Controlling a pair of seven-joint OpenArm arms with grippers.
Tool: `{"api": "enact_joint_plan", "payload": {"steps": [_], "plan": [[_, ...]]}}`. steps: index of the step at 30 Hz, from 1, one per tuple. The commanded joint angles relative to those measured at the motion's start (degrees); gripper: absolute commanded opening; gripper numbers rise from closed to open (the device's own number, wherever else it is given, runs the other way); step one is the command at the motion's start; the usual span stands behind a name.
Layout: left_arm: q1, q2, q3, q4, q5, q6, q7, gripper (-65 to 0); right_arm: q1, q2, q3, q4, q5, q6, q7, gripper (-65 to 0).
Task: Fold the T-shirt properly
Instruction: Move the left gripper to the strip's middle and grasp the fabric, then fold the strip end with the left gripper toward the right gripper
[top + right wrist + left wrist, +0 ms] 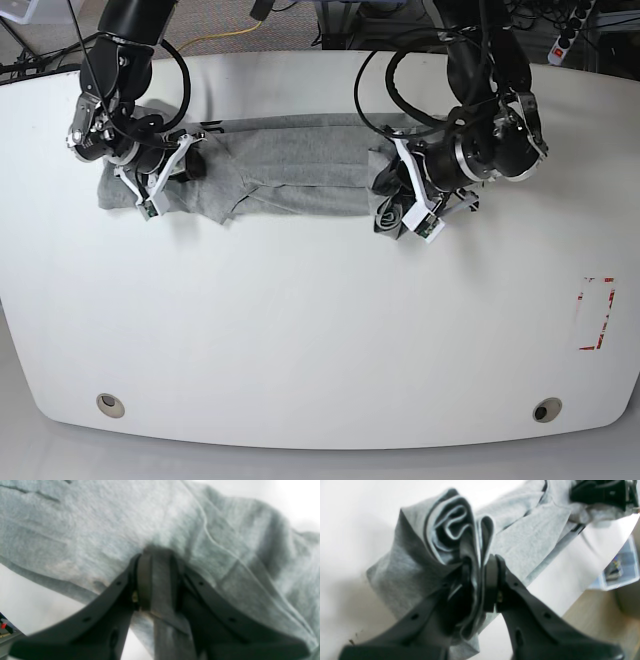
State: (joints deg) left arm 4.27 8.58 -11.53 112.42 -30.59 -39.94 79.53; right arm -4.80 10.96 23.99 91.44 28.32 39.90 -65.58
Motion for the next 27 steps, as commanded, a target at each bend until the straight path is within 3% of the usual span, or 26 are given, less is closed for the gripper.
{"api": "enact_joint_plan", "payload": {"steps": [1, 6, 12, 14, 16, 19, 24, 27], "plan": [[-1.1, 0.4, 2.4, 0.9, 1.9, -0.1, -1.4, -61.9, 0.9, 0.7, 0.2, 1.2, 0.8, 0.1, 0.9, -53.4], [-1.1, 0.4, 3.4, 0.9, 2.8, -0.1, -1.4, -59.4, 1.0, 0.7, 0.2, 1.1, 0.9, 0.1, 0.9, -53.4], [-1.2, 0.4, 7.7, 0.9, 2.6, -0.1, -1.4, -35.8, 1.1, 0.7, 0.2, 1.0, 0.9, 0.1, 0.9, -53.4], [-1.4, 0.4, 11.1, 1.2, 2.4, 3.7, -1.4, -31.4, 1.1, 0.7, 0.2, 1.0, 0.9, 0.1, 0.9, -53.4], [-2.5, 0.4, 15.2, 1.6, 2.3, 5.1, -1.3, -31.2, 1.1, 0.7, 0.2, 1.0, 0.9, 0.1, 0.9, -53.4], [-3.8, 0.4, 19.7, 2.6, 2.4, 4.3, -1.3, -33.1, 1.1, 0.7, 0.2, 1.0, 0.9, 0.1, 0.9, -53.4], [-5.1, 0.4, 14.6, 2.7, 2.6, 4.2, -1.3, -36.4, 1.1, 0.7, 0.2, 1.3, 0.9, 0.1, 0.9, -53.4], [-4.9, -2.4, 9.2, 2.4, 2.7, 4.2, -1.3, -36.4, 1.1, 0.7, 0.6, 3.3, 0.9, 0.1, 0.8, -53.3]]}}
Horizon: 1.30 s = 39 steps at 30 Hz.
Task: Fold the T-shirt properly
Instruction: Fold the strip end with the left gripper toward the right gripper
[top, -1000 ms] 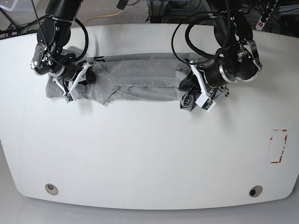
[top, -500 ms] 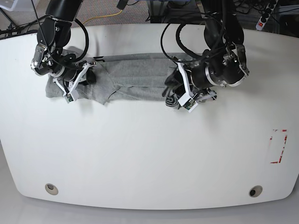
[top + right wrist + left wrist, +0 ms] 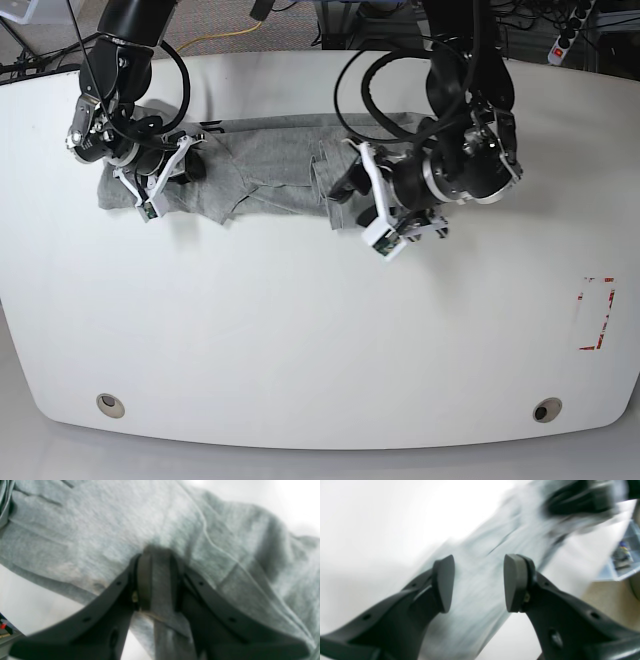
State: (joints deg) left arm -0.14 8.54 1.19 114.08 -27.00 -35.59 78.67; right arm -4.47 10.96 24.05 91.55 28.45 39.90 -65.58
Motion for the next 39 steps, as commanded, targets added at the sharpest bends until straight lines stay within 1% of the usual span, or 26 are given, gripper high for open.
{"api": "enact_joint_plan", "payload": {"steps": [1, 3, 4, 5, 7, 8, 9, 10, 11, 13, 15, 19, 24, 27, 30, 34, 39], "plan": [[-0.4, -3.7, -5.5, 0.8, -0.9, -0.1, -0.6, -36.4, 0.8, 0.7, 0.5, 4.2, 0.9, 0.1, 0.7, -52.8], [-0.3, -5.6, -9.7, 0.8, -0.9, -0.1, -0.6, -36.4, 0.9, 0.7, 0.6, 6.5, 0.9, 0.1, 0.7, -52.5], [0.1, -6.6, -11.9, 0.7, -0.9, -0.1, -0.6, -36.4, 0.9, 0.7, 0.6, 7.8, 0.9, 0.1, 0.6, -51.2], [1.2, -8.2, -13.8, 0.7, -0.9, -0.1, -0.6, -36.4, 0.9, 0.7, 0.8, 9.1, 0.9, 0.1, 0.0, -47.4], [2.6, -10.0, -15.7, 0.6, -1.2, -0.7, -0.6, -36.4, 1.7, 0.6, 3.6, 10.6, 1.0, 0.1, -1.8, -37.9], [2.9, -10.4, -15.7, 0.6, -1.2, -1.8, -0.6, -36.5, 2.3, 0.2, 5.5, 10.7, 1.7, 0.1, -2.8, -33.5], [3.4, -10.6, -15.7, 0.6, -1.0, -2.8, -0.6, -36.9, 2.9, -0.2, 7.3, 10.2, 2.7, 0.1, -3.6, -30.4], [4.1, -10.6, -15.6, 0.2, -0.9, -3.9, -0.7, -38.5, 3.5, -0.5, 9.8, 9.2, 4.4, 0.1, -4.9, -25.5], [4.5, -10.7, -15.6, -0.5, -0.9, -4.4, -1.0, -40.3, 4.4, -0.3, 11.9, 8.3, 5.8, 0.1, -5.8, -22.0], [4.9, -10.7, -15.6, -2.2, -0.8, -4.4, -2.8, -44.6, 6.1, 0.4, 15.7, 5.5, 8.6, 0.1, -7.7, -16.8], [5.3, -10.7, -15.6, -4.5, -0.8, -4.4, -5.6, -48.1, 7.8, 1.7, 18.7, 1.5, 10.1, 0.1, -8.4, -13.2], [7.1, -10.9, -15.5, -8.0, -0.8, -4.4, -8.7, -48.8, 10.0, 5.7, 22.6, -6.7, 10.5, 0.1, -8.3, -12.5], [9.0, -13.2, -14.0, -10.3, -0.8, -4.4, -9.1, -48.8, 11.8, 9.5, 26.7, -16.8, 10.8, 0.1, -8.0, -12.5], [10.6, -15.1, -12.0, -10.5, -0.8, -4.4, -11.1, -48.8, 11.9, 11.1, 27.6, -20.8, 11.0, 0.1, -7.4, -12.2], [11.8, -17.5, -10.3, -10.7, -0.8, -4.4, -13.8, -48.8, 11.5, 10.6, 27.5, -20.9, 11.0, 0.1, -7.9, -12.0], [12.1, -19.3, -9.6, -11.0, -0.8, -4.4, -14.3, -48.8, 11.0, 7.5, 27.5, -20.8, 11.0, 0.1, -10.6, -12.4], [11.8, -20.5, -9.6, -10.9, -0.9, -4.4, -14.3, -48.9, 9.3, 3.9, 27.5, -18.3, 12.1, 0.1, -11.0, -12.4]]}}
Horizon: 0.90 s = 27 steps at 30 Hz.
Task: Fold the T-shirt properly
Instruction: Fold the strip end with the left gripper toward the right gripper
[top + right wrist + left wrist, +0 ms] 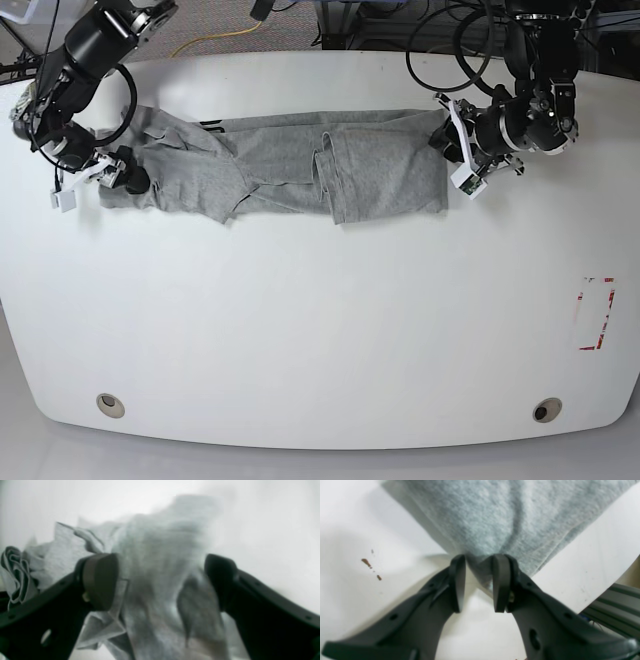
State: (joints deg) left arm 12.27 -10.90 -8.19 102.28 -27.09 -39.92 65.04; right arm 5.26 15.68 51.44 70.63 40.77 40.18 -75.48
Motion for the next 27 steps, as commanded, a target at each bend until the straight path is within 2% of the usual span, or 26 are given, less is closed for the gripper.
{"api": "enact_joint_plan", "payload": {"steps": [1, 6, 8, 11, 15, 17, 18, 23, 27], "plan": [[-0.7, -1.2, -0.3, 0.9, -0.8, -0.1, -0.6, -48.9, -0.6, -1.6, 0.1, 3.2, -0.1, -0.2, -1.1, -12.5], [-0.6, -2.0, -0.5, 6.7, -1.0, -0.1, -0.6, -48.9, -1.2, -2.7, 0.0, 3.6, -0.3, -0.2, -1.1, -12.7], [-0.6, -1.9, -1.4, 9.1, -1.0, -0.1, -0.6, -48.9, -1.1, -2.9, 0.0, 3.7, -0.3, -0.2, -1.1, -15.7], [-0.6, -0.2, -4.7, 10.0, -1.1, -0.1, -0.6, -48.9, -1.1, -2.9, 0.0, 3.6, -0.3, -0.2, -1.0, -27.4], [-0.8, 3.0, -8.8, 9.5, -0.6, -0.1, -0.8, -48.8, -1.1, -2.7, 0.0, 3.6, -0.3, -0.2, -0.4, -48.5], [-1.5, 3.3, -8.6, 7.8, -0.6, -0.1, -0.8, -48.8, -1.3, -2.6, 0.0, 3.7, -0.3, -0.2, 0.1, -60.9], [-1.7, 3.3, -8.6, 7.0, -0.6, -0.1, -0.8, -48.8, -1.3, -2.6, -0.1, 3.8, -0.3, -0.2, 0.1, -65.0], [-1.9, 3.5, -8.6, 1.6, -0.6, -0.1, -1.0, -48.6, -1.6, -2.5, -1.9, 5.9, 0.1, -0.2, 0.1, -65.0], [-2.5, 3.5, -8.1, -2.1, -0.6, -0.1, -4.6, -48.6, -3.5, -3.6, -2.3, 12.9, 0.1, -0.2, -0.2, -65.0]]}}
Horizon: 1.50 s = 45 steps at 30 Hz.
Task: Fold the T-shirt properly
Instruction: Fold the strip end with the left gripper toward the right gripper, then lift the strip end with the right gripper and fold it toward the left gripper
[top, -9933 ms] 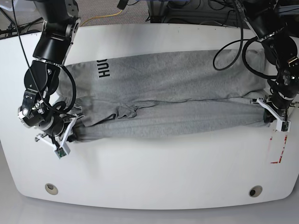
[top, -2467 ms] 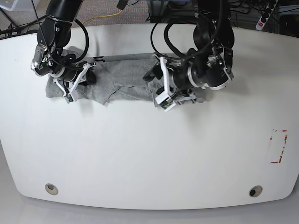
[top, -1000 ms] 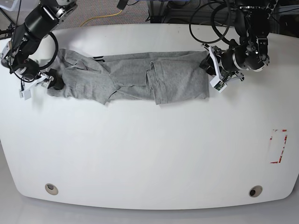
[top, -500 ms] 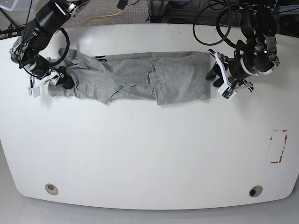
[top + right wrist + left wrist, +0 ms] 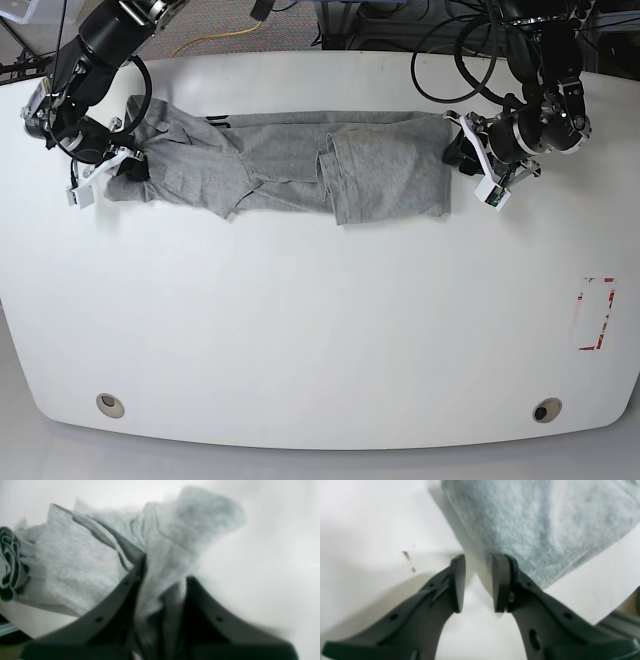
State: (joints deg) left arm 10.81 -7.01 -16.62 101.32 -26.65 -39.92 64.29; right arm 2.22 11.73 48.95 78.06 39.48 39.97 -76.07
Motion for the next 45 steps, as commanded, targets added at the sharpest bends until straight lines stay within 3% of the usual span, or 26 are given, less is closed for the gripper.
{"api": "enact_joint_plan", "payload": {"steps": [1, 7, 14, 23, 34, 41, 45], "plan": [[-1.0, -0.4, 1.1, -2.4, -1.1, -0.1, -4.6, -48.6, -0.9, -0.3, 0.2, 6.8, 1.4, 0.0, 0.3, -65.0], [-1.3, -0.8, 6.1, -7.4, -1.1, 5.6, -10.3, -48.6, -0.9, -3.2, 0.2, 14.0, 1.5, 0.0, -3.8, -65.0], [-1.2, -0.3, 7.0, -8.5, 0.8, 6.0, -10.7, -48.6, -1.0, -6.1, -2.5, 17.7, 2.8, 0.0, -3.9, -65.0], [-0.8, -0.8, 7.0, -8.6, 6.9, 5.9, -11.0, -48.6, -3.9, -6.6, -9.3, 17.9, 16.9, 0.0, -3.9, -65.0], [-1.2, -0.8, 7.0, -12.7, 6.9, 5.8, -11.1, -48.6, -3.4, -13.4, -18.8, 17.9, 31.9, 0.0, -3.8, -65.0], [-0.8, -0.8, 7.1, -12.6, 6.9, 5.8, -11.1, -48.6, -0.4, -19.5, -27.1, 17.5, 31.9, 0.0, -3.4, -65.0], [-0.8, -1.5, 7.1, -12.4, 6.9, 5.8, -11.1, -48.6, 0.6, -20.5, -34.7, 17.5, 29.4, 0.0, 1.5, -65.0]]}}
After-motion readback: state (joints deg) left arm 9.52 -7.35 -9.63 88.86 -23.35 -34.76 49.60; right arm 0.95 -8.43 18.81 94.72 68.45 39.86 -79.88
